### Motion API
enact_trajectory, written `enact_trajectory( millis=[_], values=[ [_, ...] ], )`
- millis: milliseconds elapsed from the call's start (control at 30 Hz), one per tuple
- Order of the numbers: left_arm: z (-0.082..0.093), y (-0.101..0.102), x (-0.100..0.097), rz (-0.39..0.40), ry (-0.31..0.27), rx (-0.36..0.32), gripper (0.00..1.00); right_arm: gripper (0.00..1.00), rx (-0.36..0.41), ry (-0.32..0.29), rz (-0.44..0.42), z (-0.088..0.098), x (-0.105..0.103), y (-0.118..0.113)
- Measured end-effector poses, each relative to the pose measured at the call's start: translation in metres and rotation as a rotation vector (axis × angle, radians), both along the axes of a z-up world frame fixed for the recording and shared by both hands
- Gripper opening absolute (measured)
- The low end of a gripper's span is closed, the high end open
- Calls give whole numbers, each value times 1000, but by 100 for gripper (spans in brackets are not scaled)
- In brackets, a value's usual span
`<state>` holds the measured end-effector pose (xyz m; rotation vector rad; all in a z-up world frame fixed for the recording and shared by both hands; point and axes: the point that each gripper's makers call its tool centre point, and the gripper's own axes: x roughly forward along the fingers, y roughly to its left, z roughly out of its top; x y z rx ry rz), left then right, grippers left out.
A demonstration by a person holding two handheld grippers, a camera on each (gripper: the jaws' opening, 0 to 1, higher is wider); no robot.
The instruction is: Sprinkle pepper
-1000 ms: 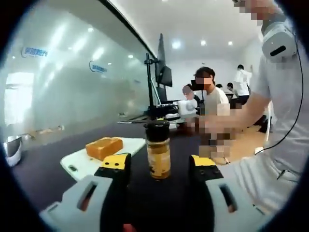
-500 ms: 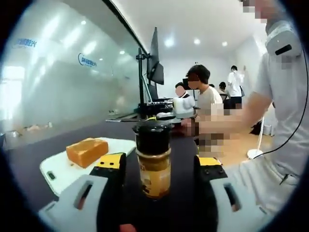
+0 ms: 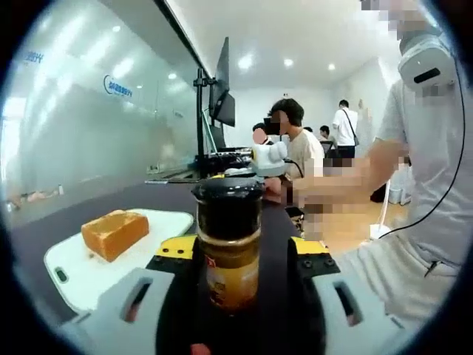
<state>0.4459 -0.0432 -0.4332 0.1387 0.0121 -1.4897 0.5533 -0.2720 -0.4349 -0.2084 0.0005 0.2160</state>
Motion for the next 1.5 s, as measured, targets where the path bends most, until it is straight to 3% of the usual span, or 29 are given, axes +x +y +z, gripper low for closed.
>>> enact_trajectory(
  millis=[167,267,300,533,700,867,933,1000,1167,1233,1267,1333,1400,1433,1500],
  values=[
    [-4,1,2,18,-40,24,35,23,-3,2,-2,-1,0,-1],
    [-4,2,8,42,-67,30,24,23,-2,5,-1,-2,1,0],
    [-4,1,7,38,-49,22,23,23,0,4,0,-1,0,0],
    [-4,1,6,47,-49,9,21,23,31,-2,31,2,-1,5],
    [-5,2,7,46,-37,6,20,18,87,-46,55,12,-5,6],
    [-5,2,8,44,-38,6,20,18,91,-50,132,15,-11,22],
    [-5,3,9,46,-37,5,20,18,82,-73,181,19,-14,32],
    [-6,3,9,50,-38,5,20,19,103,-64,247,19,-16,44],
    [-6,4,11,52,-31,3,20,20,59,-54,348,22,-22,72],
    [-6,4,11,52,-31,3,20,22,141,-42,454,32,-38,100],
    [-6,4,10,51,-31,3,20,24,142,-56,503,39,-49,116],
    [-6,4,11,53,-30,2,20,26,93,-101,534,47,-62,134],
    [-6,4,11,53,-30,2,20,26,57,-215,627,66,-88,164],
    [-6,4,11,53,-30,2,20,27,7,-229,628,67,-92,173],
    [-6,5,11,51,-28,2,20,28,12,-169,757,64,-117,209]
  ],
)
